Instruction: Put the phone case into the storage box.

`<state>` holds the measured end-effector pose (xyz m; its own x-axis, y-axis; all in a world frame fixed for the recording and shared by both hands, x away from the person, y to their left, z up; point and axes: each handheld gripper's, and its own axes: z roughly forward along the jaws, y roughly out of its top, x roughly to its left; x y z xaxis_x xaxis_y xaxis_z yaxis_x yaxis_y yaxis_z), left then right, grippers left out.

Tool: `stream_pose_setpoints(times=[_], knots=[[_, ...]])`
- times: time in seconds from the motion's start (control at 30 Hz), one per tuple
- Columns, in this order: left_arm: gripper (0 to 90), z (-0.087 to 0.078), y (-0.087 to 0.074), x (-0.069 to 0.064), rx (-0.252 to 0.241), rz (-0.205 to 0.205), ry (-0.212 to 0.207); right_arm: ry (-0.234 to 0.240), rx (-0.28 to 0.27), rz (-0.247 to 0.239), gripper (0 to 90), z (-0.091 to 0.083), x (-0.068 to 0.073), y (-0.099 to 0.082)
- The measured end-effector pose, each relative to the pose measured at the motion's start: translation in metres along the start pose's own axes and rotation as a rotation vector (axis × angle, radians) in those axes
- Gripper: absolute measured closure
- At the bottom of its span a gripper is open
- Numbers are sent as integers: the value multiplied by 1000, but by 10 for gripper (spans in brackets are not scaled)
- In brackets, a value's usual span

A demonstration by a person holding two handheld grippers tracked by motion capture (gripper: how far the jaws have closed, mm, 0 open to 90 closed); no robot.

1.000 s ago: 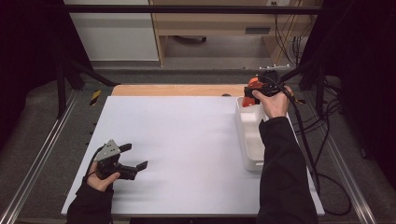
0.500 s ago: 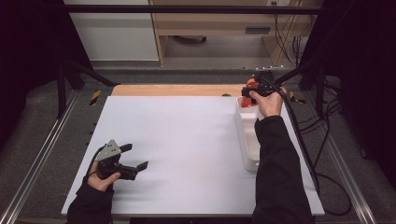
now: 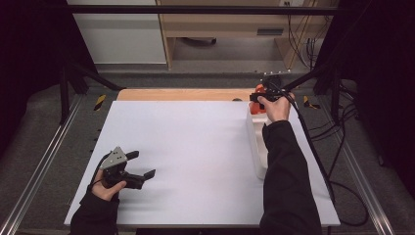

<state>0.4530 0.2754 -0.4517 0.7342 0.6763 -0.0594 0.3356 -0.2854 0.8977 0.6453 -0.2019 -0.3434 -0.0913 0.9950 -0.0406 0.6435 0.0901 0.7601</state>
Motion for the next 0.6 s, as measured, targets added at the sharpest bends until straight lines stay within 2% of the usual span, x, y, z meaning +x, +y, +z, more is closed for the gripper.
stream_pose_setpoints(times=[0.3,0.6], knots=[[8,0,0,0,2,2,-2,-15,49,13,155,13,0,-4],[8,1,0,0,4,1,-4,-27,73,21,155,23,3,-6]])
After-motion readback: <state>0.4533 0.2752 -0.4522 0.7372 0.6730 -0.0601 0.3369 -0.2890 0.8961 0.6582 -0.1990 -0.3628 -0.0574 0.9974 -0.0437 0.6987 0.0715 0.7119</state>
